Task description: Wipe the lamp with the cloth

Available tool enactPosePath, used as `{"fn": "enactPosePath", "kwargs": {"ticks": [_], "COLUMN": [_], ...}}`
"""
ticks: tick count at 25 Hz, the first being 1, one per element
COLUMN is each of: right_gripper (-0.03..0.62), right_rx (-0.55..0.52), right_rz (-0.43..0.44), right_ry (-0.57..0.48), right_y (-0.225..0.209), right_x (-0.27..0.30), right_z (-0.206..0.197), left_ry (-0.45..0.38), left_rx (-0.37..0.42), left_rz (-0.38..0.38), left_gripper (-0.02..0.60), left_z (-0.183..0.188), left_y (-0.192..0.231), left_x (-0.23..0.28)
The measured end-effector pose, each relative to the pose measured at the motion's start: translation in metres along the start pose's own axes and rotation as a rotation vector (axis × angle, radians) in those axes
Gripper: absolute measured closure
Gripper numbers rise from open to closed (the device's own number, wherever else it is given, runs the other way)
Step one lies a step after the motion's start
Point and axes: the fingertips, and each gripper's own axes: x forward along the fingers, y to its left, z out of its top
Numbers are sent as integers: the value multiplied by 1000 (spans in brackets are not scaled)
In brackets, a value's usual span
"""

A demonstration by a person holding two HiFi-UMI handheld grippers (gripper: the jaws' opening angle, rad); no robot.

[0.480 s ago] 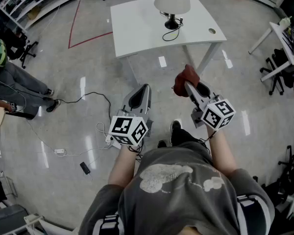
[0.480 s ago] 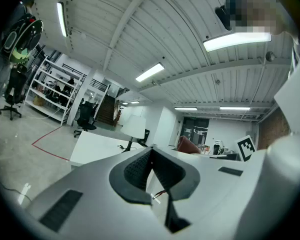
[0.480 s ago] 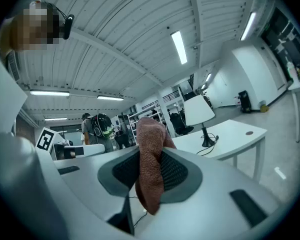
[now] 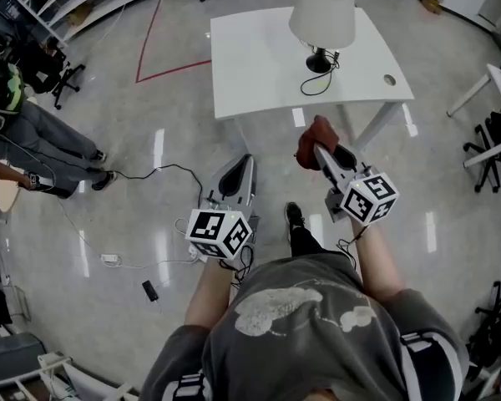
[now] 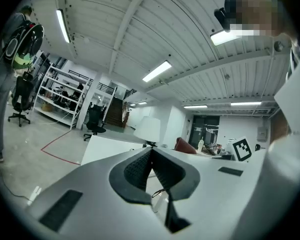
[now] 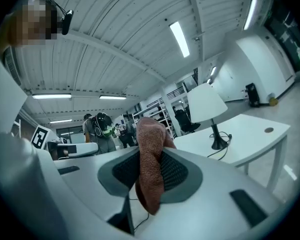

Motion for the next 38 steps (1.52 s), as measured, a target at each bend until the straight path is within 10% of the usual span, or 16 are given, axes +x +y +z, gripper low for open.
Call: {"fn": "enactPosePath", "kwargs": {"ticks": [15, 38], "right_gripper": [503, 503], "right_rx": [15, -5], "right_rz": [52, 61], "right_ry": [29, -1], "right_y": [-104, -118], "right_x": [110, 202], "right_z": [56, 84], "left_ry": [-10, -32], "left_rx": [-2, 28], "left_rz": [72, 74], "left_gripper": [574, 574], "left_z": [28, 56], "left_y": [47, 113], "left_x": [140, 204]}}
